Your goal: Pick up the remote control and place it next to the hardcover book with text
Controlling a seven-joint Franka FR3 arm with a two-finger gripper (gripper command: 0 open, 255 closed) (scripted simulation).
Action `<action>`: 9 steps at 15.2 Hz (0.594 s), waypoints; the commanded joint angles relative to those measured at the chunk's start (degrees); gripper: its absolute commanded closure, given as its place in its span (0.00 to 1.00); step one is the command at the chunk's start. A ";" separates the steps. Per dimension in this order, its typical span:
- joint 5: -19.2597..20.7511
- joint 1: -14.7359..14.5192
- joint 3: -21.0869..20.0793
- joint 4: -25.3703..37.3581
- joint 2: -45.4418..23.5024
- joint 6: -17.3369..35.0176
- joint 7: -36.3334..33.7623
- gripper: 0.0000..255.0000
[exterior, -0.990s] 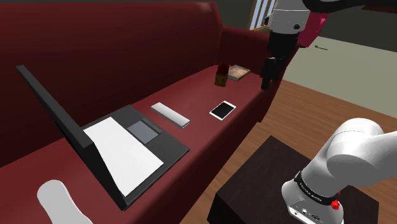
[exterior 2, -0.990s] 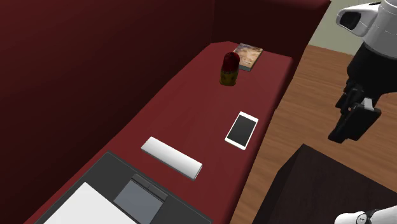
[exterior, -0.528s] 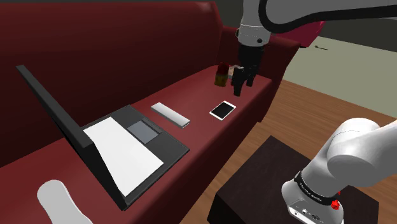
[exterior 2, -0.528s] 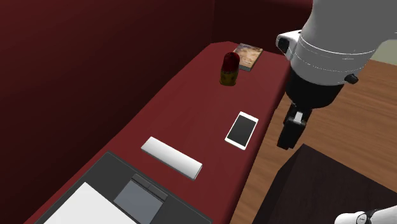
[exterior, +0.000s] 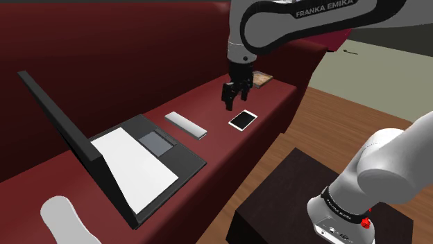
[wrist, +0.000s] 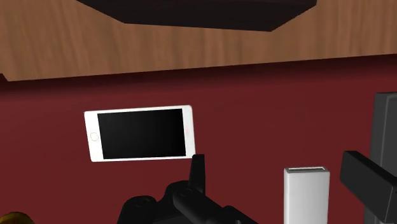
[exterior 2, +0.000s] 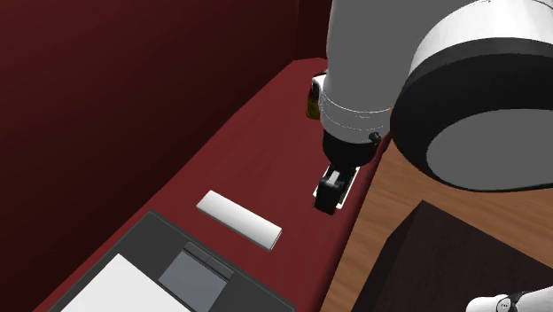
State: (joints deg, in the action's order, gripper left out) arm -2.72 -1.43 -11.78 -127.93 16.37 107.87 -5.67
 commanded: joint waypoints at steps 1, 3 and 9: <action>0.41 -0.23 -0.98 1.93 -4.14 2.47 -1.28 0.00; 1.12 -0.43 -1.76 4.45 -8.39 4.37 -2.48 0.00; 4.27 -1.59 -3.41 13.81 -21.43 8.40 -6.21 0.00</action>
State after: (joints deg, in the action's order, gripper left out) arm 1.08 -2.80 -15.00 -115.43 -3.34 115.76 -11.36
